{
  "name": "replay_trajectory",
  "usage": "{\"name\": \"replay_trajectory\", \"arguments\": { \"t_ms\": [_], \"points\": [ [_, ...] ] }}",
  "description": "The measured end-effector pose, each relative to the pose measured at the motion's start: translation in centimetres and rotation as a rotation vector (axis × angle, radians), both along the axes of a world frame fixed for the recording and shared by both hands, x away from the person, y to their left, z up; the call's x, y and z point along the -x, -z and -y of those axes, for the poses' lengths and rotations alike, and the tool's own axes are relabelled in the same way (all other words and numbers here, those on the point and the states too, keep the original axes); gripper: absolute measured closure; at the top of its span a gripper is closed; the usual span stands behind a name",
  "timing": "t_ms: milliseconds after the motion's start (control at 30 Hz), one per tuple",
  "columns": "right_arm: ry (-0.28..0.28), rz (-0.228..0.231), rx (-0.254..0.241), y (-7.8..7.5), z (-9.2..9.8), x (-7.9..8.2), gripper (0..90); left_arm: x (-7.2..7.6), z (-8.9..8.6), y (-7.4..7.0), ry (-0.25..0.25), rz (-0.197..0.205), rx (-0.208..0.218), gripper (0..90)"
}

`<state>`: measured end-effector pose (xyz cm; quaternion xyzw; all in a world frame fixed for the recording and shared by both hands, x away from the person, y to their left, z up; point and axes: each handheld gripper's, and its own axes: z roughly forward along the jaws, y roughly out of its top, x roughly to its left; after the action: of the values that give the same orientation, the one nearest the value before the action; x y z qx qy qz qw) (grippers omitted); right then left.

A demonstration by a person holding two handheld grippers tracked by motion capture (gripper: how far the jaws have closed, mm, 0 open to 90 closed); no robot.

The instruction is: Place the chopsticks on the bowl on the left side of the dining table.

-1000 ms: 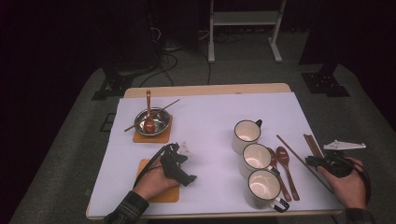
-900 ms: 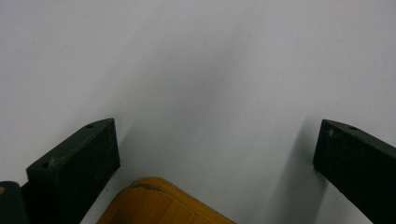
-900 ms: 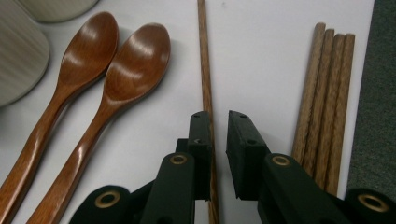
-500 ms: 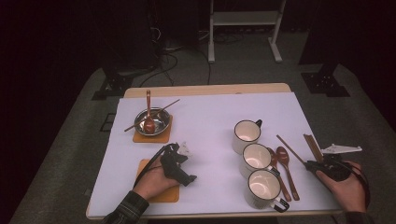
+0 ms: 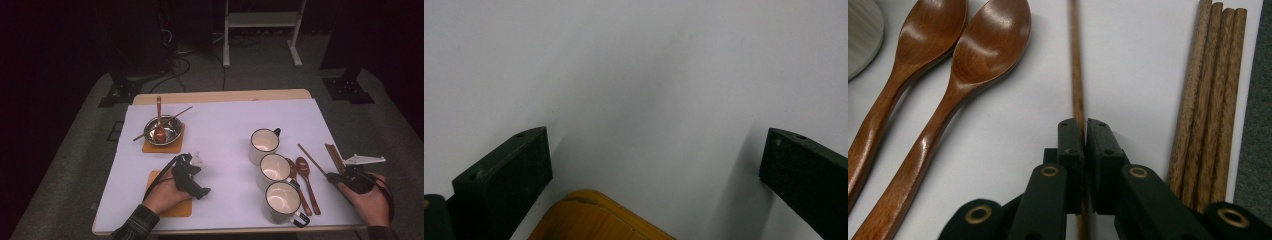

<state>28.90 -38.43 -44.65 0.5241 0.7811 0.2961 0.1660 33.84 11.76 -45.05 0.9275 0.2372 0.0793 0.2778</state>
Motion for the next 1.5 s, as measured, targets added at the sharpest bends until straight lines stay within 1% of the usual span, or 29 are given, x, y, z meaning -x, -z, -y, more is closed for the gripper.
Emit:
{"name": "replay_trajectory", "arguments": {
  "t_ms": [167,267,433,533,733,933,1167,1333,1500],
  "points": [
    [0.005,0.005,-0.005,-0.2,0.0,-0.1,85.0,0.0,0.0,0.0,0.000,0.000,0.000,0.0],
    [0.014,0.023,-0.020,-0.7,0.1,-0.2,85.0,0.0,0.0,0.0,0.000,0.000,-0.002,0.0],
    [0.010,0.036,-0.039,-1.1,0.3,-0.2,85.0,0.0,0.0,0.0,0.001,0.000,-0.001,0.0],
    [0.011,0.042,-0.039,-1.3,0.3,-0.3,85.0,0.0,0.0,0.0,0.001,0.000,-0.002,0.0],
    [0.010,0.065,-0.057,-2.1,0.4,-0.7,85.0,0.0,0.0,0.0,0.005,0.001,-0.004,0.0],
    [0.007,0.093,-0.075,-3.0,0.4,-1.3,85.0,0.0,0.0,0.0,0.004,0.000,-0.005,0.0],
    [0.001,0.111,-0.092,-3.7,0.2,-2.0,85.0,-0.1,0.0,-0.1,0.007,0.000,-0.011,0.0],
    [-0.008,0.124,-0.103,-4.2,0.0,-2.5,85.0,0.0,0.0,-0.1,0.004,-0.005,-0.012,0.0],
    [-0.029,0.142,-0.117,-4.9,-0.5,-3.4,85.0,0.0,0.0,-0.1,0.004,-0.005,-0.012,0.0]
  ]
}}
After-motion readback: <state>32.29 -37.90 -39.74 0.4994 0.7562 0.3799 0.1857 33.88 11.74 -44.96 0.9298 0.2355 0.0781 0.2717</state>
